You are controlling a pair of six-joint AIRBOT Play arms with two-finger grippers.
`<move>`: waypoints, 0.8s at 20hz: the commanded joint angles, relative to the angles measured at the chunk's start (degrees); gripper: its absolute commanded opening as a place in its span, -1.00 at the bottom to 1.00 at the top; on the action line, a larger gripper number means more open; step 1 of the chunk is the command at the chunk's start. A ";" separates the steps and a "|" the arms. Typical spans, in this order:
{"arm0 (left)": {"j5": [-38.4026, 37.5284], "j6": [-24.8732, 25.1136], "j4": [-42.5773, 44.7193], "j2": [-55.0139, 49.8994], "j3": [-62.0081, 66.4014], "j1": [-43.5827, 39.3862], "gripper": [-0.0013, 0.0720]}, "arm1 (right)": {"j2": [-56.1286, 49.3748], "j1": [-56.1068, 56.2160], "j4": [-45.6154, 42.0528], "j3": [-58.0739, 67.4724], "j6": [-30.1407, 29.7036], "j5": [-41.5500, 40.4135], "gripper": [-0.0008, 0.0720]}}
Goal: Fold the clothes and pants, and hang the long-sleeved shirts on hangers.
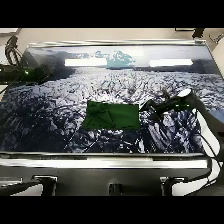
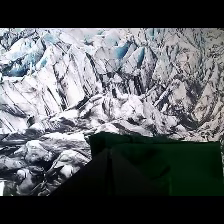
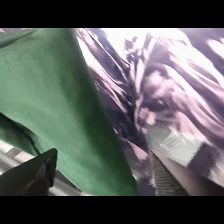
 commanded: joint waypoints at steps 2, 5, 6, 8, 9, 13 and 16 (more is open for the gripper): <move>-0.37 -0.02 -0.55 0.42 0.04 -0.42 -0.90 | -4.46 -0.31 8.98 -1.31 -7.72 1.70 0.71; -0.11 -0.07 -0.79 0.42 0.04 -1.53 -0.90 | -6.03 0.09 10.29 -1.33 -9.29 1.33 0.67; 0.13 -0.22 -1.03 0.42 0.04 -2.01 -0.90 | -6.58 0.92 10.27 -1.31 -9.73 1.33 0.66; 0.98 -0.66 -1.03 0.42 0.04 -2.93 -0.90 | -7.61 3.76 10.32 -1.31 -11.19 1.46 0.47; 1.18 -0.68 -1.18 0.42 0.04 -3.15 -0.90 | -7.85 5.33 10.32 -1.31 -12.94 1.46 0.23; 1.16 -1.51 -1.18 0.42 0.04 -3.26 -0.90 | -7.34 6.10 11.61 0.70 -15.12 1.77 -0.88; 1.18 -1.49 -1.18 0.42 0.04 -3.26 -0.90 | -3.54 2.58 11.61 6.03 -13.79 4.28 -0.88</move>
